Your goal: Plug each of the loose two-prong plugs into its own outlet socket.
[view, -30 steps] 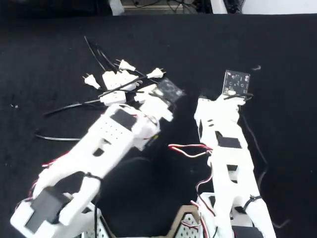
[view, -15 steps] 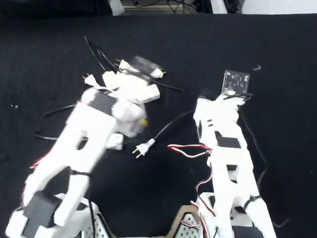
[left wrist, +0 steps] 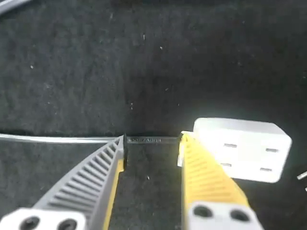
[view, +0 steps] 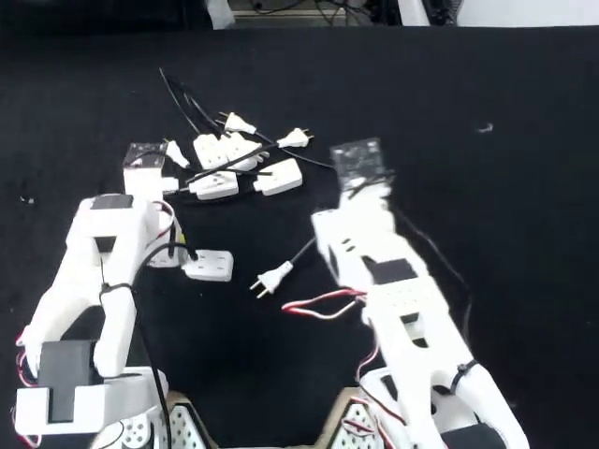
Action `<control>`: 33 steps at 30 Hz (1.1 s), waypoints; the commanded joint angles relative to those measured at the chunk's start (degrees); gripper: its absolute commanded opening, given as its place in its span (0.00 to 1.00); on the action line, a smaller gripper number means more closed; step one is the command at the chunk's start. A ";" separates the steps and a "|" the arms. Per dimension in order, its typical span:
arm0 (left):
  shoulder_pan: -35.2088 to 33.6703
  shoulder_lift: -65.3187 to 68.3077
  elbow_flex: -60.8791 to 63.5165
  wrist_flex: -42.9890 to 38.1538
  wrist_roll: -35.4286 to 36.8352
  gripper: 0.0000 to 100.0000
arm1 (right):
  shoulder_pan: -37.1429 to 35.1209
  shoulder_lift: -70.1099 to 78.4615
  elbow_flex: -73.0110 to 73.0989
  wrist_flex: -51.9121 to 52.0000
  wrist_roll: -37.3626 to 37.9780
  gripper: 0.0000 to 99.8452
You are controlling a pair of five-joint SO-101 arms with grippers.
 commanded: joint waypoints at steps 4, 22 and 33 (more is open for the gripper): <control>1.63 -0.53 7.08 -9.41 0.97 0.19 | -3.25 -0.22 -3.56 0.09 3.69 0.09; -4.00 -12.66 12.09 -10.99 5.10 0.19 | -8.62 0.66 -25.98 44.40 35.69 0.09; -7.34 -13.98 17.36 -18.37 11.43 0.19 | -11.16 13.23 -25.54 43.43 65.14 0.16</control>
